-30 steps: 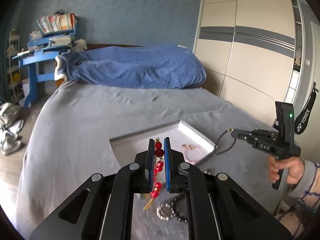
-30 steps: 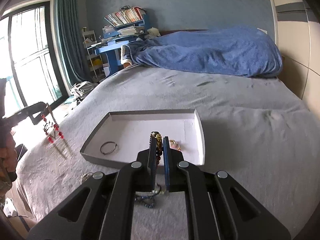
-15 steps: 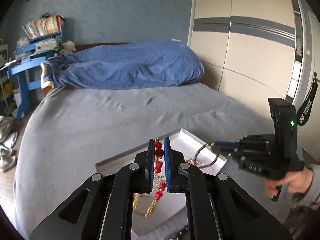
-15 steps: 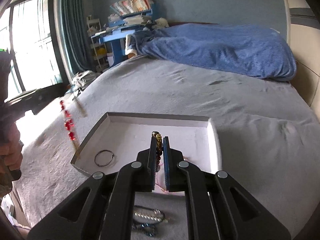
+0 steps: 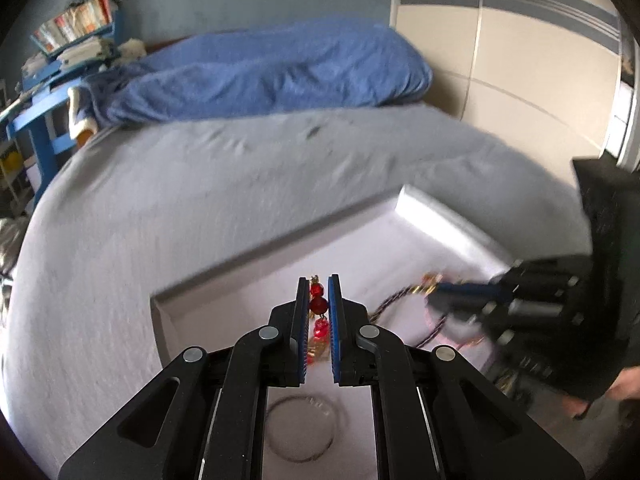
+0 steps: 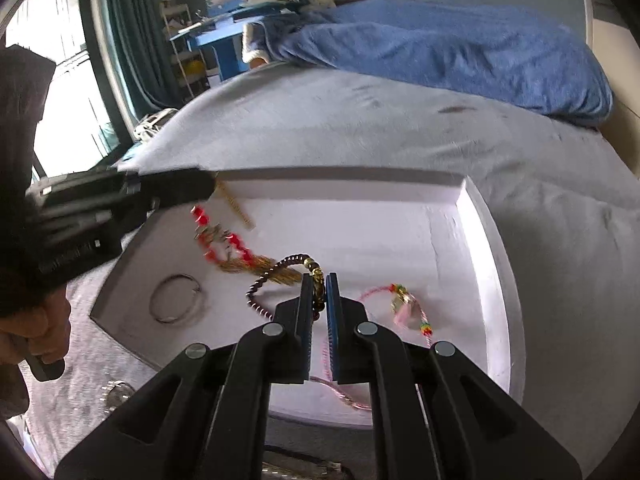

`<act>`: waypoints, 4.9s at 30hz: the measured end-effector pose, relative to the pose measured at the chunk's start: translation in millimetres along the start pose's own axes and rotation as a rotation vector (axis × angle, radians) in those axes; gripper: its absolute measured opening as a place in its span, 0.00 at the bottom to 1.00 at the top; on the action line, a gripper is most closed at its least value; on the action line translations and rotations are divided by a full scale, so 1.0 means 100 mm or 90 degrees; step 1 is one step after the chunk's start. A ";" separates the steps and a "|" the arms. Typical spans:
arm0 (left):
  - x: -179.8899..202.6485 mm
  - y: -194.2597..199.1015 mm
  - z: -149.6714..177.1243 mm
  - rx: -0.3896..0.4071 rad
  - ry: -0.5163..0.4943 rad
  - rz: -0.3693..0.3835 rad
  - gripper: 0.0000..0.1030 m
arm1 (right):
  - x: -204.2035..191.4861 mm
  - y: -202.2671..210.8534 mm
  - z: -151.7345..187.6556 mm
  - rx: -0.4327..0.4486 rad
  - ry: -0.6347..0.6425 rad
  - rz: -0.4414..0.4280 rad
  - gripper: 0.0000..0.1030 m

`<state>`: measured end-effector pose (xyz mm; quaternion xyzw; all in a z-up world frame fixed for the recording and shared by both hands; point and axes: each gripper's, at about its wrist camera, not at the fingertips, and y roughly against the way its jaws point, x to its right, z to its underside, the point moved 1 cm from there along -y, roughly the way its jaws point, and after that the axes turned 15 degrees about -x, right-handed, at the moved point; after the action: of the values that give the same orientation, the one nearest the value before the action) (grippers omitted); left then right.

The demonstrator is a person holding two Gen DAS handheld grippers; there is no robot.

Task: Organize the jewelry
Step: 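Carry both bracelets over the tray and open both grippers to drop them, then withdraw both open grippers from the tray toward the remaining bracelets, then grasp the large black bead bracelet with the left gripper while the right gripper grasps the blue bead bracelet, then carry the blue bead bracelet to the tray with the right gripper while the left lifts the black one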

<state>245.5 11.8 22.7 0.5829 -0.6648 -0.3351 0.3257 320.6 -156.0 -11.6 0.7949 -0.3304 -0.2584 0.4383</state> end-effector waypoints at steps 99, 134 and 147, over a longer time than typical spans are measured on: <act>0.28 0.75 1.81 0.021 0.085 0.065 0.15 | 0.04 0.37 1.31 -0.034 -0.047 -0.018 0.56; 0.38 0.77 1.99 -0.025 0.029 0.062 0.14 | -0.23 0.65 1.44 0.001 0.029 -0.080 0.07; 0.38 1.19 1.35 0.069 0.013 0.088 0.14 | -0.15 1.04 1.05 0.077 0.017 -0.078 0.07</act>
<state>64.0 -5.4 46.9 0.5560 -0.7169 -0.2696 0.3228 206.6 -240.9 29.8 0.8421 -0.2906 -0.2537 0.3770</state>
